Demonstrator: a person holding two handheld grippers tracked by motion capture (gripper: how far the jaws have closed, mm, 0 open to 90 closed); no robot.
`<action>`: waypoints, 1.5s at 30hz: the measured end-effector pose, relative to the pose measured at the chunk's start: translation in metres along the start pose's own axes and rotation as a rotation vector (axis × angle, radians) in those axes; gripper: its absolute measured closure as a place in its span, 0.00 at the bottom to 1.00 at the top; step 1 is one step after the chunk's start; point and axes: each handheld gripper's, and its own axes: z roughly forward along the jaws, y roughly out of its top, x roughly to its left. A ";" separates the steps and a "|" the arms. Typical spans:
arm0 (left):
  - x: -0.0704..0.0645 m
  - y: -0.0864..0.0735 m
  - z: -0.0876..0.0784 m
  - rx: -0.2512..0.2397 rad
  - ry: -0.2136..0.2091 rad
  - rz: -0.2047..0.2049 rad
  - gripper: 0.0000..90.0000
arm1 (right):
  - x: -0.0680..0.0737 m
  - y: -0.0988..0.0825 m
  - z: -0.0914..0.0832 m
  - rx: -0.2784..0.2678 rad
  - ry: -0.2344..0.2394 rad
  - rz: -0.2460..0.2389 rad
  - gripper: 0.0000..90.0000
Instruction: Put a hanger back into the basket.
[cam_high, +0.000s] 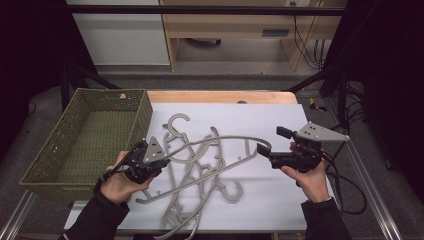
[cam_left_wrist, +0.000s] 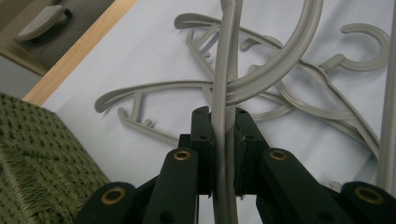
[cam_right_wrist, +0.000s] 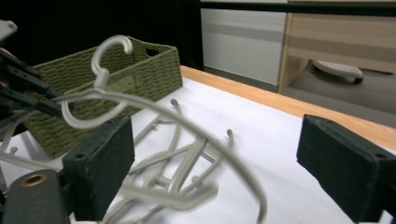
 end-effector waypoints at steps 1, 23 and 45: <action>0.001 0.001 0.000 0.000 0.019 -0.011 0.90 | 0.000 -0.002 0.000 -0.002 -0.010 0.006 0.11; 0.036 0.019 -0.041 -0.083 0.132 -0.086 0.90 | -0.005 -0.055 0.006 0.107 -0.070 0.028 0.07; 0.100 -0.002 -0.071 -0.102 0.265 -0.190 0.90 | -0.006 -0.066 0.007 0.124 -0.102 0.033 0.05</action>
